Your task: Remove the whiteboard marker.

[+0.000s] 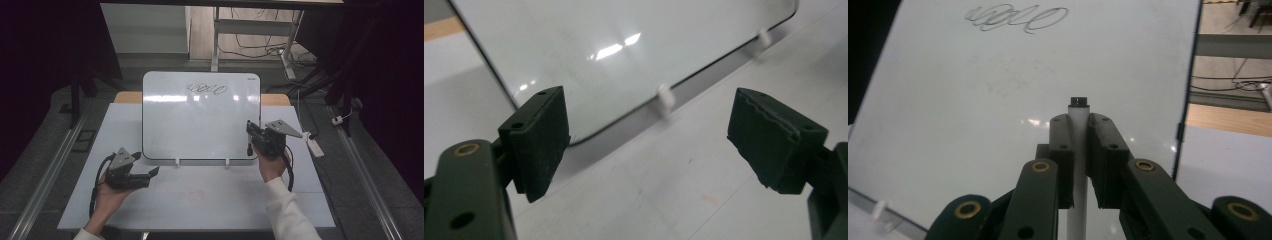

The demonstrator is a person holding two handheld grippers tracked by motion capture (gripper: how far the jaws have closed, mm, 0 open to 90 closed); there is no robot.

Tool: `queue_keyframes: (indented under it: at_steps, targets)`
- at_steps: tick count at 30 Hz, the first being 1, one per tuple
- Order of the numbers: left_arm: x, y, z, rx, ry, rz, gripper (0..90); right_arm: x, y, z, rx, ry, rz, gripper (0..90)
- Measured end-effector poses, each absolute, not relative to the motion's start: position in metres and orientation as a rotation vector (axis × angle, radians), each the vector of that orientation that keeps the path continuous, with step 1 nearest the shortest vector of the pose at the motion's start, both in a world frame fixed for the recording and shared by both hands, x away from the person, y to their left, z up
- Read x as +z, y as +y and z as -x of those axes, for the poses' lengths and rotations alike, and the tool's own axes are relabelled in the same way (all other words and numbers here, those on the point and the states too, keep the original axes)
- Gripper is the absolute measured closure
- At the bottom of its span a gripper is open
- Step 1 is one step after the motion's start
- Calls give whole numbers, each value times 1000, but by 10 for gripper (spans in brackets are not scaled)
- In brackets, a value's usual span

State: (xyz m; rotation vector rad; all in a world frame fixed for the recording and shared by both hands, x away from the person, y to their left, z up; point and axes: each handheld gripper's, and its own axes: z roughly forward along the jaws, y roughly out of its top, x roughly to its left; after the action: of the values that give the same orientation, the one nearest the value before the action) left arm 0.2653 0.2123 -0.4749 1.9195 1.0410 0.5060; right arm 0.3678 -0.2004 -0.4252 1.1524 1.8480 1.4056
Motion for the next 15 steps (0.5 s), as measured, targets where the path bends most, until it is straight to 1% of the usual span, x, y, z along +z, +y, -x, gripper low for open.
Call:
queue_keyframes:
  at_steps: [2,3,7,8,11,15]
  targets:
    - [-463,204,-269,504,1012,-1906,187,-425,-199,-363,1425,1853,-1143,804]
    - [-463,204,-269,504,1012,-1906,189,-425,-199,-363,1425,1853,-1143,804]
    - [-445,184,-281,467,947,-1891,203,-426,-195,-354,1483,1874,-1137,804]
    - [-445,184,-281,467,947,-1891,205,-427,-193,-353,1494,1881,-1134,804]
    - [-440,165,-292,411,904,-1885,218,-428,-188,-350,1513,1889,-1124,804]
    - [-437,154,-299,395,882,-1892,226,-428,-183,-346,1535,1895,-1113,804]
